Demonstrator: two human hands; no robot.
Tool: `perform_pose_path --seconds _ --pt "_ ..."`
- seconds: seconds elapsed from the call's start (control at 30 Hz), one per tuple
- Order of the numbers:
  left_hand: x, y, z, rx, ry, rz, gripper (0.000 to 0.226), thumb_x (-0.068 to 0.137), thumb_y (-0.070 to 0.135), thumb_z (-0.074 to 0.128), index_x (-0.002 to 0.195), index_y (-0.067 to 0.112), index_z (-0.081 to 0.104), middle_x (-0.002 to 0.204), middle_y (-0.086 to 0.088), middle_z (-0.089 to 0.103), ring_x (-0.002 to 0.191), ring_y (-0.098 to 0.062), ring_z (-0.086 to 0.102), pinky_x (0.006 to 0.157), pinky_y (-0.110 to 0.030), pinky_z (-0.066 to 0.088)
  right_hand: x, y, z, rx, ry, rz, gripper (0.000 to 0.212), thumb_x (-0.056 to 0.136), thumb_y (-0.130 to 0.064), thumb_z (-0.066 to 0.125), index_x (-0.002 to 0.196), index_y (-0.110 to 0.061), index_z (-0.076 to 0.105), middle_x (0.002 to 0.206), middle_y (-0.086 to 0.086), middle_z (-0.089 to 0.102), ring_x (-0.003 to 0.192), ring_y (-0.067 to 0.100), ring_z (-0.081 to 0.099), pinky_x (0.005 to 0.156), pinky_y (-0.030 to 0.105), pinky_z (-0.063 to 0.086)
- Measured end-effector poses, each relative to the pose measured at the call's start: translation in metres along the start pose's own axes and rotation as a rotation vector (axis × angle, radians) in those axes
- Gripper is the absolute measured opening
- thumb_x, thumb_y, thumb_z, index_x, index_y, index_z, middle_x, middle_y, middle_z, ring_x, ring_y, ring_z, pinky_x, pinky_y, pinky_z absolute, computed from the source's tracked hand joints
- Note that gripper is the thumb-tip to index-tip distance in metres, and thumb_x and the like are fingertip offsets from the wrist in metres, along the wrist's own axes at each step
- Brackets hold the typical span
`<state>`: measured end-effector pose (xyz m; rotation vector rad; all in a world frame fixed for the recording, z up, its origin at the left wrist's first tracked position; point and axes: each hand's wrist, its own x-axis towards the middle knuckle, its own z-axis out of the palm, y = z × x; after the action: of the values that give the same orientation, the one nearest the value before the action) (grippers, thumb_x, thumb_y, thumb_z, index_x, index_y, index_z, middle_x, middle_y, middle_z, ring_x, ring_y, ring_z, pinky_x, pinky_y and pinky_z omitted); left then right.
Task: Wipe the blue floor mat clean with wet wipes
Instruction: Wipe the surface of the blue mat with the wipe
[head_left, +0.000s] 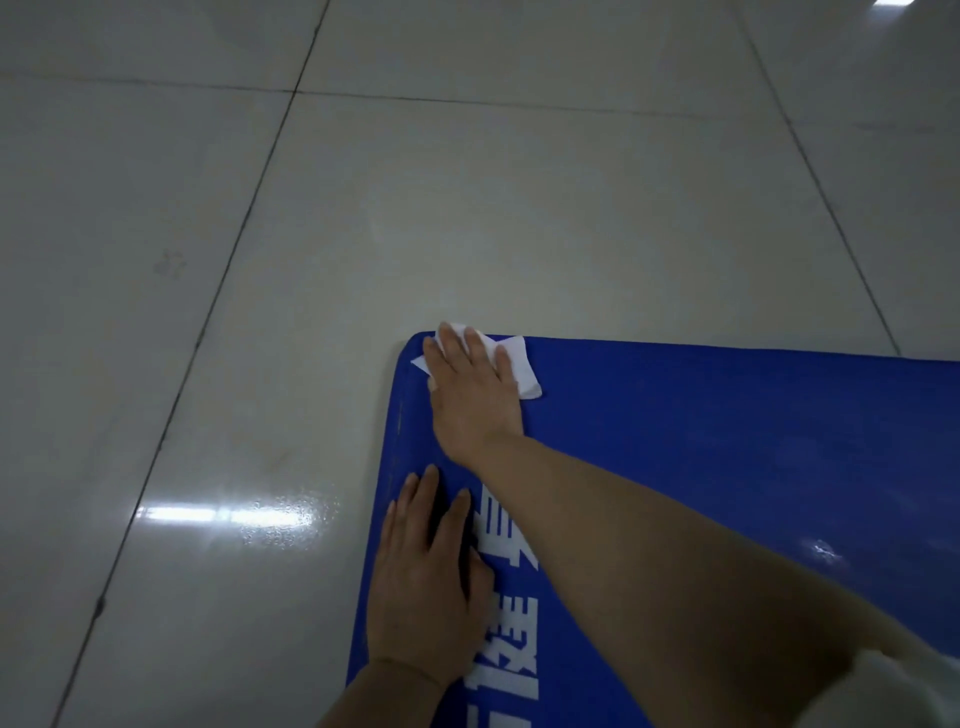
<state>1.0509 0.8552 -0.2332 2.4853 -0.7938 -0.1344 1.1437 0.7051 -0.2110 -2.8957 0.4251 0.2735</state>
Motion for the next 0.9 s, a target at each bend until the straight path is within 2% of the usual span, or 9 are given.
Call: perform_pose_path --seconds 0.13,0.3,0.4,0.5,0.57,0.6,0.67,0.8,0.9 --pt "0.025 -0.008 -0.011 0.009 -0.02 0.109 0.03 0.085 0.026 0.05 0.105 0.008 0.064 0.131 -0.016 0.051 0.119 -0.033 0.053 0.088 -0.049 0.054 0.004 0.011 -0.006 0.07 -0.056 -0.062 0.052 0.105 -0.025 0.019 0.153 -0.022 0.001 0.16 -0.006 -0.01 0.146 0.017 -0.01 0.117 0.039 -0.006" --pt "0.042 -0.017 -0.006 -0.026 0.017 0.104 0.04 0.089 0.029 0.037 0.122 0.011 0.052 0.145 -0.011 0.043 0.135 -0.024 0.036 0.106 -0.043 0.037 -0.016 0.046 -0.006 -0.132 0.046 -0.156 0.065 0.099 -0.012 0.033 0.153 -0.015 -0.004 0.16 0.0 -0.012 0.147 0.018 -0.01 0.118 0.033 0.002" --pt "0.039 -0.018 -0.009 -0.049 0.031 0.097 0.044 0.09 0.027 0.035 0.123 0.009 0.057 0.146 -0.008 0.042 0.135 -0.023 0.036 0.106 -0.042 0.037 -0.056 0.097 -0.021 0.007 0.101 0.132 0.07 0.093 0.001 0.039 0.153 -0.013 0.007 0.161 0.001 0.003 0.147 0.019 0.007 0.118 0.028 0.01" --pt "0.042 -0.019 -0.009 -0.063 0.036 0.083 0.043 0.09 0.027 0.035 0.12 0.009 0.06 0.145 -0.01 0.043 0.135 -0.026 0.039 0.103 -0.046 0.042 -0.076 0.114 -0.034 -0.109 0.178 0.364 0.054 0.088 0.001 0.029 0.14 -0.009 0.037 0.145 0.007 0.036 0.134 0.026 0.037 0.107 0.032 0.03" --pt "0.041 -0.018 -0.009 -0.073 0.039 0.083 0.042 0.089 0.025 0.035 0.118 0.008 0.061 0.143 -0.011 0.045 0.133 -0.029 0.042 0.101 -0.047 0.045 -0.063 0.081 -0.036 -0.256 0.219 0.214 0.045 0.084 0.002 0.022 0.119 -0.008 0.048 0.12 0.008 0.05 0.114 0.025 0.051 0.092 0.034 0.039" --pt "0.041 -0.018 -0.009 -0.082 0.039 0.089 0.042 0.089 0.023 0.035 0.118 0.007 0.061 0.143 -0.012 0.045 0.132 -0.03 0.043 0.1 -0.048 0.046 -0.054 0.057 -0.027 -0.295 0.174 0.104 0.034 0.089 -0.004 0.027 0.121 -0.004 0.039 0.123 0.011 0.047 0.12 0.027 0.046 0.098 0.037 0.036" --pt "0.043 -0.019 -0.011 -0.113 0.041 0.11 0.041 0.088 0.021 0.037 0.117 0.004 0.061 0.141 -0.013 0.046 0.129 -0.031 0.047 0.098 -0.049 0.048 -0.035 0.013 -0.003 -0.267 0.144 -0.154 0.042 0.094 -0.014 0.034 0.13 0.001 0.017 0.142 0.017 0.03 0.134 0.031 0.027 0.112 0.042 0.021" --pt "0.043 -0.021 -0.01 -0.176 0.061 0.107 0.041 0.087 0.021 0.037 0.115 0.003 0.061 0.136 -0.011 0.05 0.122 -0.028 0.052 0.096 -0.046 0.05 -0.022 0.003 0.009 -0.181 0.064 -0.334 0.061 0.096 -0.016 0.04 0.151 -0.008 0.013 0.16 0.006 0.01 0.147 0.021 0.007 0.12 0.034 0.002" --pt "0.041 -0.02 -0.011 -0.134 0.071 0.074 0.045 0.087 0.022 0.034 0.115 0.003 0.063 0.141 -0.011 0.048 0.129 -0.028 0.046 0.095 -0.046 0.049 -0.055 0.051 0.002 -0.154 0.118 -0.307 0.072 0.073 -0.001 0.069 0.14 -0.001 0.041 0.147 0.013 0.041 0.137 0.023 0.038 0.116 0.03 0.015"
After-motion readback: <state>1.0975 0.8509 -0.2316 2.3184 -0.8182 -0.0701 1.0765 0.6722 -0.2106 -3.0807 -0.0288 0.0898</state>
